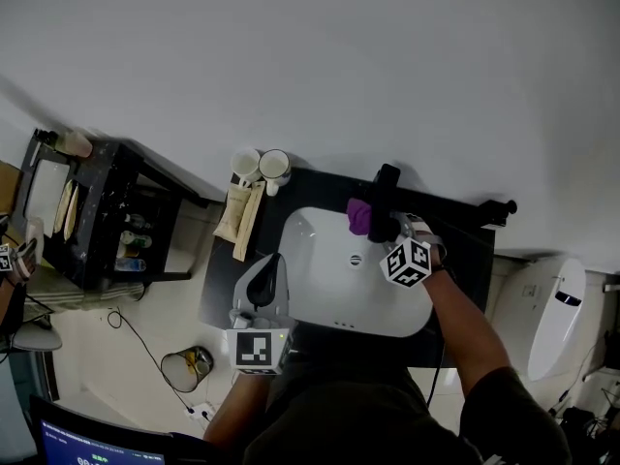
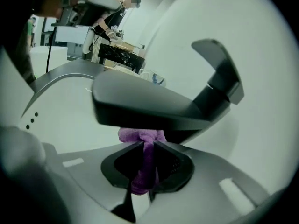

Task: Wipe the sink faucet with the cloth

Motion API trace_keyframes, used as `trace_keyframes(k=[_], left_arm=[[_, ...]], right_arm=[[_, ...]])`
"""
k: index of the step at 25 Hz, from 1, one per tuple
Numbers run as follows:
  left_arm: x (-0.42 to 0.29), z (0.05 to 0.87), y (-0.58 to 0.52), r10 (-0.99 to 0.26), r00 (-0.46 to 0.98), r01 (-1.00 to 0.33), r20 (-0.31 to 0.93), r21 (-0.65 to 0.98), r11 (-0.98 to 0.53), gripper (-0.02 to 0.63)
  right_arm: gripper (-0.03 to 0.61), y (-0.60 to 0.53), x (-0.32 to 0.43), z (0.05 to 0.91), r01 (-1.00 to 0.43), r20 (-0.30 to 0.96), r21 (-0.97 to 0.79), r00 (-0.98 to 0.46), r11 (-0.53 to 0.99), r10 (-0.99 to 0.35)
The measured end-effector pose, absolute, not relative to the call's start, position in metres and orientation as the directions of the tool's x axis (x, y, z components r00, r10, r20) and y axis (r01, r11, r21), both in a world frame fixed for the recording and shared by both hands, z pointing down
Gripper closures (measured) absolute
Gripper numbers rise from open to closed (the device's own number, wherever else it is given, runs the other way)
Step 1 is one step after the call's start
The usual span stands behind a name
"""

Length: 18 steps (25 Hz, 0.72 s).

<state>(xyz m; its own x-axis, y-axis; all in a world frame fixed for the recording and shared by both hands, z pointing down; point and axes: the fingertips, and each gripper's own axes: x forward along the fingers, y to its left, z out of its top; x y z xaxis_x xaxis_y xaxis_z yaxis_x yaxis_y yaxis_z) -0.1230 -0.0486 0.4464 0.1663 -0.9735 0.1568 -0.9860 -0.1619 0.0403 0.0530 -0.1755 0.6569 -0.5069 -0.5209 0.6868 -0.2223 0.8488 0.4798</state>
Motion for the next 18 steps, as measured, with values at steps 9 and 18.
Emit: trace_keyframes(k=[9,18], left_arm=[[-0.103,0.444,-0.058,-0.963,0.22,-0.976,0.153,0.043,-0.216,0.595],[-0.087,0.438,-0.065,-0.955,0.254,-0.967,0.156,0.032,-0.252,0.595]], right_arm=[[0.52,-0.093,0.076,0.64,-0.08,0.659,0.53,-0.588,0.844,-0.47],[0.52,-0.064,0.112,0.557,-0.502,0.459,0.388,-0.621,0.773,-0.635]])
